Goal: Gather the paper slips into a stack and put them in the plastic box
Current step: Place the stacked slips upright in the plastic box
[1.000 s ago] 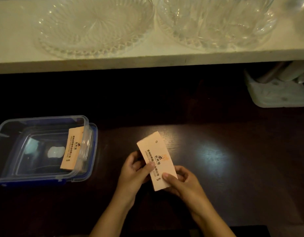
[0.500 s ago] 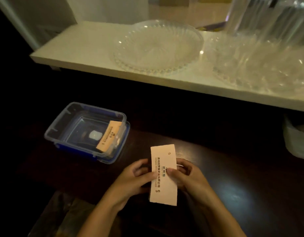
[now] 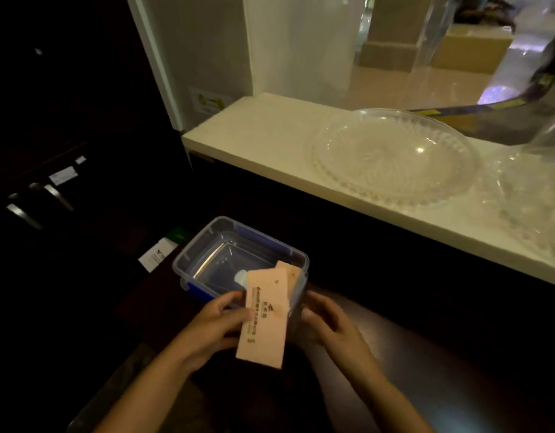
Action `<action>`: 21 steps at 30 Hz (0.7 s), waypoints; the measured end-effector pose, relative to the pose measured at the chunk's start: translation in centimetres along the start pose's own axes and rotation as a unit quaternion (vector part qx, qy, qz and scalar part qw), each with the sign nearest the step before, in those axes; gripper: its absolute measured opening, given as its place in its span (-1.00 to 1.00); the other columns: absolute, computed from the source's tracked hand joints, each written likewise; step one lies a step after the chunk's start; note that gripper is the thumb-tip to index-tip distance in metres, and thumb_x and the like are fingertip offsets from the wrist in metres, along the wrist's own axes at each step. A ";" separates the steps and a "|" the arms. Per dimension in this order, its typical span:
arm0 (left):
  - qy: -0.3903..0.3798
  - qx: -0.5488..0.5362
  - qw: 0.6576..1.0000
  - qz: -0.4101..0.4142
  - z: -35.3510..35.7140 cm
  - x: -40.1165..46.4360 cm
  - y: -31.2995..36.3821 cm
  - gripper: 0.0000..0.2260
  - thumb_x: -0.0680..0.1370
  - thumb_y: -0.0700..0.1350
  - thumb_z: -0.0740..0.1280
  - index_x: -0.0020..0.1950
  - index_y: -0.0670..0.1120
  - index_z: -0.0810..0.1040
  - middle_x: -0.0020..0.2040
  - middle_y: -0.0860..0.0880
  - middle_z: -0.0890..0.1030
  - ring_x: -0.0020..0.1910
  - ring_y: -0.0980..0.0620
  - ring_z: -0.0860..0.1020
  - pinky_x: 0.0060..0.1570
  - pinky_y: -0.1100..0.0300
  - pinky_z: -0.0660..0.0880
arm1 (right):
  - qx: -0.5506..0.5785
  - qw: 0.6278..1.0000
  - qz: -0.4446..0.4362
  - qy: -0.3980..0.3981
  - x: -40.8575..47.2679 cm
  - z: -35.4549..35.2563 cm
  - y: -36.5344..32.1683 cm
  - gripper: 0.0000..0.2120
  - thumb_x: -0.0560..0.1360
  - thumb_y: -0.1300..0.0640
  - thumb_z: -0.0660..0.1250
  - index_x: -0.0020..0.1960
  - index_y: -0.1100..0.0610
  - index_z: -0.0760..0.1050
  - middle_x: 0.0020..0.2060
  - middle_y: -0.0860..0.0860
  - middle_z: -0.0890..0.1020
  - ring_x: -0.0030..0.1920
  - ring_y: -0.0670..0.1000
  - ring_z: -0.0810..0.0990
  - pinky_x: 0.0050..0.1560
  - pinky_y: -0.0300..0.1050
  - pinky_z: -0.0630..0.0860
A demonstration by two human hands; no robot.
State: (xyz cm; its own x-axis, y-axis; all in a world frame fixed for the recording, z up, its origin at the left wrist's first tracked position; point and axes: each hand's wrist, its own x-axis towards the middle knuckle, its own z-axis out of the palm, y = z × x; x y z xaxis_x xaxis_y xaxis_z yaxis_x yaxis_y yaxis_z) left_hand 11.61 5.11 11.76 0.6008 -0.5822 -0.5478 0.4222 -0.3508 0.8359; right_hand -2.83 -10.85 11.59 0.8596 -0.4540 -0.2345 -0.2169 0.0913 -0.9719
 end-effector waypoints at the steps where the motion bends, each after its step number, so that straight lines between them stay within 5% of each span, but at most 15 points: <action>1: 0.016 0.003 1.000 0.009 -1.5 1.1 0.8 -0.77 0.44 -0.24 0.35 0.07 -0.03 0.52 -0.11 -0.05 0.70 -0.14 0.01 0.67 -0.31 0.13 0.57 | -0.117 0.991 -0.066 0.016 1.0 -0.1 -0.4 -0.71 0.48 0.05 0.31 0.16 -0.18 0.40 0.08 -0.38 0.49 0.03 -0.49 0.43 -0.04 -0.56 0.40; 3: 0.031 0.030 0.999 0.021 -4.2 3.7 2.7 -0.72 0.44 -0.21 0.36 0.13 -0.03 0.50 -0.04 -0.07 0.67 -0.11 0.02 0.66 -0.28 0.13 0.56 | -0.423 0.888 -0.182 0.005 3.3 -0.7 -0.5 -0.52 0.50 -0.14 0.19 0.39 -0.13 0.19 0.33 -0.28 0.20 0.35 -0.35 0.09 0.37 -0.32 0.07; 4: 0.027 0.047 0.998 0.023 -5.4 5.1 3.7 -0.69 0.44 -0.21 0.37 0.16 -0.03 0.48 -0.02 -0.08 0.66 -0.12 0.03 0.65 -0.28 0.14 0.56 | -0.532 0.820 -0.210 -0.022 4.5 -0.8 -0.2 -0.47 0.51 -0.21 0.10 0.43 -0.12 0.09 0.41 -0.21 0.08 0.42 -0.19 -0.07 0.42 -0.15 -0.08; 6: 0.007 0.078 0.997 0.017 -7.0 8.1 5.2 -0.65 0.43 -0.22 0.38 0.19 -0.01 0.44 0.01 -0.10 0.65 -0.08 0.00 0.64 -0.26 0.14 0.58 | -0.640 0.730 -0.222 -0.089 6.5 -0.5 0.0 -0.45 0.51 -0.27 -0.05 0.45 -0.10 0.04 0.49 -0.05 0.00 0.45 -0.01 -0.22 0.40 0.05 -0.29; 8: -0.008 0.109 0.994 -0.001 -7.8 10.7 6.0 -0.64 0.42 -0.21 0.39 0.17 0.01 0.46 -0.02 -0.06 0.65 -0.08 0.04 0.63 -0.29 0.18 0.57 | -0.682 0.681 -0.226 -0.138 8.0 0.1 0.2 -0.42 0.50 -0.28 -0.13 0.46 -0.08 0.03 0.51 0.02 0.03 0.46 0.05 -0.24 0.35 0.14 -0.41; 13: -0.064 0.191 0.978 -0.054 -8.4 15.4 5.2 -0.73 0.42 -0.18 0.39 0.08 0.02 0.48 0.03 -0.05 0.63 0.02 -0.01 0.59 -0.22 0.15 0.52 | -0.718 0.628 -0.231 -0.189 10.0 0.8 0.8 -0.36 0.47 -0.31 -0.21 0.40 -0.03 0.20 0.44 0.07 0.28 0.48 0.12 0.05 0.33 0.18 -0.44; 21: -0.124 0.222 0.961 -0.111 -7.9 16.7 3.1 -0.85 0.47 -0.22 0.33 -0.03 0.01 0.51 -0.05 -0.01 0.62 -0.06 0.06 0.57 -0.20 0.15 0.52 | -0.715 0.637 -0.216 -0.190 10.5 1.2 1.3 -0.38 0.48 -0.32 -0.17 0.28 0.00 0.38 0.29 0.07 0.49 0.38 0.14 0.29 0.30 0.13 -0.48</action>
State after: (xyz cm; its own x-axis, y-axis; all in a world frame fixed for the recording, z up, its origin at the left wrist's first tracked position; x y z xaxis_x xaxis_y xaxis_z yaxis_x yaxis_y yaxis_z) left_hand 28.31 0.06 4.94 0.3264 -0.5941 -0.7352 0.1570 -0.7329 0.6620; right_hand 6.49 -14.46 7.83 0.9730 0.1086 -0.2035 0.1113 -0.9938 0.0016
